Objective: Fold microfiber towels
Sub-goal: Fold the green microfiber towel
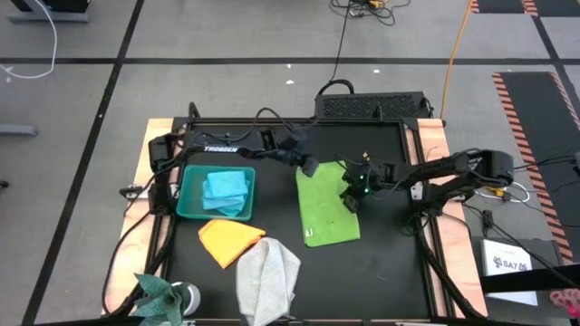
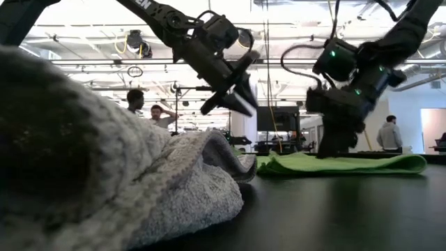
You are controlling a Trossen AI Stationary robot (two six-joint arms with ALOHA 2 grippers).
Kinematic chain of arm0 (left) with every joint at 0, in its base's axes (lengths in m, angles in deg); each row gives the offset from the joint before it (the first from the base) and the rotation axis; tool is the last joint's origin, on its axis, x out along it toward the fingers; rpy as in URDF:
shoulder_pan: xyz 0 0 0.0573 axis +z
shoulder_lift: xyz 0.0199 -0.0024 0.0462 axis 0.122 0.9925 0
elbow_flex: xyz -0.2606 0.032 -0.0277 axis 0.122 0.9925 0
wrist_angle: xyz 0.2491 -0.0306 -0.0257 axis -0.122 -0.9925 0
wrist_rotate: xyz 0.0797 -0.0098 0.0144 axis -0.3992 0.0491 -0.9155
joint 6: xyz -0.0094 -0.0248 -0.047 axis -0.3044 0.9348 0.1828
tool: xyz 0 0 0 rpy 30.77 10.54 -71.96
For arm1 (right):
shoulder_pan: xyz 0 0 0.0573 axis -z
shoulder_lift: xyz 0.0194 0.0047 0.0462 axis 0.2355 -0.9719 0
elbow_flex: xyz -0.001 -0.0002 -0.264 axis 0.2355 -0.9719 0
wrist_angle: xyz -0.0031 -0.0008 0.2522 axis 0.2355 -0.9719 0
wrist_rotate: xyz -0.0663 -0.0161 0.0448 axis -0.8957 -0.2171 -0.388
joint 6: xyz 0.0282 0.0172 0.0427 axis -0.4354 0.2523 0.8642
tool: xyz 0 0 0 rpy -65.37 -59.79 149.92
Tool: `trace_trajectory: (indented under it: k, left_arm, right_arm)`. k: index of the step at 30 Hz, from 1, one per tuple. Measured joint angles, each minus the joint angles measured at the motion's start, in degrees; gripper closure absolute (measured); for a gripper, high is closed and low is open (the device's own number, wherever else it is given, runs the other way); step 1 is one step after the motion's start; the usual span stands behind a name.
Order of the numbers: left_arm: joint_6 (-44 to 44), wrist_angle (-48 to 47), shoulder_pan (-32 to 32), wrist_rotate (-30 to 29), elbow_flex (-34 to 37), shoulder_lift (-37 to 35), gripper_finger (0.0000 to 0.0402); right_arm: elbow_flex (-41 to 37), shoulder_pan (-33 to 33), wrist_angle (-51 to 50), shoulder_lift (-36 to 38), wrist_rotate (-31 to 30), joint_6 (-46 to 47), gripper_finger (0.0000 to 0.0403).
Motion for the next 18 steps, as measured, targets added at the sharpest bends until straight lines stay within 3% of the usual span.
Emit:
trace_trajectory:
  k: [8,13,18]
  left_arm:
    - [2.3,-11.7,0.0,-7.9,0.0,0.0,0.0289]
    - [4.2,-15.2,0.0,-8.3,0.0,0.0,0.0289]
    - [6.8,-15.8,0.1,-8.3,0.0,0.0,0.0289]
  right_arm:
    - [9.0,3.9,-18.9,5.5,-0.4,-10.4,0.0403]
    - [10.5,10.8,-21.9,4.7,-0.3,-14.6,0.0392]
    - [10.7,18.2,-21.0,4.7,0.1,-17.6,0.0352]
